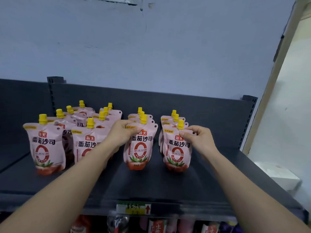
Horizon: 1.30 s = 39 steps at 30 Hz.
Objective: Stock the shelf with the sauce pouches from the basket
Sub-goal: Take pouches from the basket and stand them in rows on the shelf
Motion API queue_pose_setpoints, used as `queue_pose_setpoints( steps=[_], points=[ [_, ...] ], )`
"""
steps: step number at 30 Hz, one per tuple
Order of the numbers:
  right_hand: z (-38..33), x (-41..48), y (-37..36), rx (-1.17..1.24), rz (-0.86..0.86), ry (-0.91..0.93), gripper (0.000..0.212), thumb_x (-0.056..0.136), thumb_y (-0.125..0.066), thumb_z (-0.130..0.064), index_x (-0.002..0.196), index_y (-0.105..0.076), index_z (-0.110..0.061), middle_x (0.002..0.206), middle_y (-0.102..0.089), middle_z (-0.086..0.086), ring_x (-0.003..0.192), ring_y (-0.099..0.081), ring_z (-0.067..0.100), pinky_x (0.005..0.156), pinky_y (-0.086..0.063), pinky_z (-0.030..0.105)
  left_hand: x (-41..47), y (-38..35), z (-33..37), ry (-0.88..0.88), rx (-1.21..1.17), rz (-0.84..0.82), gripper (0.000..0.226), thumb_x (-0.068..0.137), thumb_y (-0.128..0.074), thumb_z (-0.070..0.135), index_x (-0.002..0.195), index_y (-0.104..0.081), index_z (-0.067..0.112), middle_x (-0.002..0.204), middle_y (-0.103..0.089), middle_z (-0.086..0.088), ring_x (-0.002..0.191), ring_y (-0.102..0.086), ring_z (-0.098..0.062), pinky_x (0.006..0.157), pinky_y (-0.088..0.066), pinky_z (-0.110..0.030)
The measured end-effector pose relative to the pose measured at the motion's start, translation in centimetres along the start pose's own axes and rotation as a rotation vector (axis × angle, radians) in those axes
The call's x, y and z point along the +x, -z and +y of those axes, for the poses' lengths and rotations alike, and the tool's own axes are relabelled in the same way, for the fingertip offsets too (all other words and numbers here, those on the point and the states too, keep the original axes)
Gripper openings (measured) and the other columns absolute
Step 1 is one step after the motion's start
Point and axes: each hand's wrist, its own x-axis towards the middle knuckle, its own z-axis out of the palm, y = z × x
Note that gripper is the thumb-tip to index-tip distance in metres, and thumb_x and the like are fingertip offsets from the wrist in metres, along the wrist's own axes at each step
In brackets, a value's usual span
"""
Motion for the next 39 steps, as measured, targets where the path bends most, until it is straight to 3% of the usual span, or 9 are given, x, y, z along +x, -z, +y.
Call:
queue_pose_setpoints(
  steps=[4,8,11,16,23,27,32,35,39],
  points=[
    [1.3,0.9,-0.1,0.002,-0.045,-0.017,0.003,0.080,-0.075,-0.011,0.081,-0.074,-0.014,0.085,-0.076,0.005,0.081,-0.074,0.021,0.077,-0.060,0.045,0.9,0.0,-0.7,0.040,0.049,0.020,0.020,0.088,-0.063,0.004,0.107,-0.068,0.009,0.098,-0.069,-0.003,0.078,-0.064,-0.006,0.060,-0.049,-0.016],
    [1.7,1.8,0.2,-0.084,-0.101,0.043,0.004,0.081,-0.075,-0.016,0.079,-0.074,-0.019,0.088,-0.076,0.005,0.084,-0.073,0.022,0.081,-0.058,0.050,1.4,0.4,-0.3,0.039,0.057,0.010,0.018,0.085,-0.066,0.001,0.099,-0.068,0.011,0.097,-0.069,-0.003,0.073,-0.066,-0.005,0.062,-0.053,-0.017],
    [1.0,2.4,0.2,-0.082,-0.126,0.084,0.014,0.077,-0.079,-0.017,0.088,-0.072,-0.021,0.090,-0.075,0.005,0.082,-0.074,0.021,0.078,-0.060,0.046,1.5,0.1,0.3,-0.011,0.071,-0.025,0.017,0.079,-0.075,0.006,0.092,-0.071,0.015,0.092,-0.074,-0.006,0.076,-0.071,-0.012,0.066,-0.057,-0.020],
    [-0.3,3.4,-0.2,-0.221,-0.043,0.222,0.015,0.076,-0.080,-0.020,0.072,-0.068,-0.027,0.073,-0.066,-0.008,0.068,-0.060,0.005,0.063,-0.046,0.019,2.2,-0.6,1.1,-0.115,0.368,0.098,0.013,0.079,-0.076,0.020,0.070,-0.067,0.021,0.070,-0.064,-0.003,0.068,-0.060,-0.016,0.067,-0.051,-0.031],
    [0.9,4.7,-0.7,-0.209,0.001,0.190,0.021,0.077,-0.079,-0.020,0.096,-0.073,-0.014,0.082,-0.065,-0.002,0.072,-0.056,0.008,0.069,-0.048,0.025,2.8,-0.7,1.1,-0.099,0.424,0.112,0.004,0.081,-0.074,0.020,0.082,-0.071,0.018,0.081,-0.071,-0.006,0.074,-0.065,-0.017,0.064,-0.052,-0.028],
    [1.1,4.9,-1.0,-0.200,0.022,0.183,0.023,0.077,-0.080,-0.021,0.097,-0.072,-0.013,0.081,-0.063,-0.005,0.071,-0.056,0.006,0.069,-0.049,0.024,3.1,-0.7,0.9,-0.104,0.444,0.122,0.006,0.081,-0.075,0.022,0.083,-0.071,0.018,0.079,-0.070,-0.004,0.068,-0.061,-0.011,0.056,-0.044,-0.022],
    [0.9,4.6,-1.0,-0.214,0.005,0.176,0.020,0.079,-0.078,-0.022,0.097,-0.073,-0.015,0.076,-0.063,-0.008,0.069,-0.057,0.005,0.066,-0.047,0.022,3.2,-0.7,0.7,-0.122,0.457,0.124,0.006,0.082,-0.074,0.023,0.084,-0.069,0.020,0.079,-0.068,0.001,0.074,-0.063,-0.011,0.059,-0.047,-0.023],
    [0.8,4.4,-0.8,-0.268,-0.004,0.197,0.024,0.080,-0.077,-0.029,0.099,-0.072,-0.017,0.078,-0.064,-0.007,0.073,-0.059,0.008,0.070,-0.053,0.028,3.3,-0.6,0.7,-0.130,0.505,0.107,0.020,0.082,-0.073,0.025,0.101,-0.068,0.020,0.089,-0.069,0.002,0.082,-0.065,-0.014,0.074,-0.055,-0.033],
    [0.4,4.0,-0.8,-0.356,-0.003,0.222,0.027,0.082,-0.073,-0.035,0.105,-0.068,-0.022,0.077,-0.062,-0.009,0.077,-0.061,0.012,0.074,-0.056,0.037,2.9,-1.0,1.5,-0.154,0.648,0.092,0.055,0.085,-0.070,0.023,0.136,-0.050,0.021,0.120,-0.063,-0.002,0.097,-0.057,-0.014,0.081,-0.047,-0.028]
  ],
)
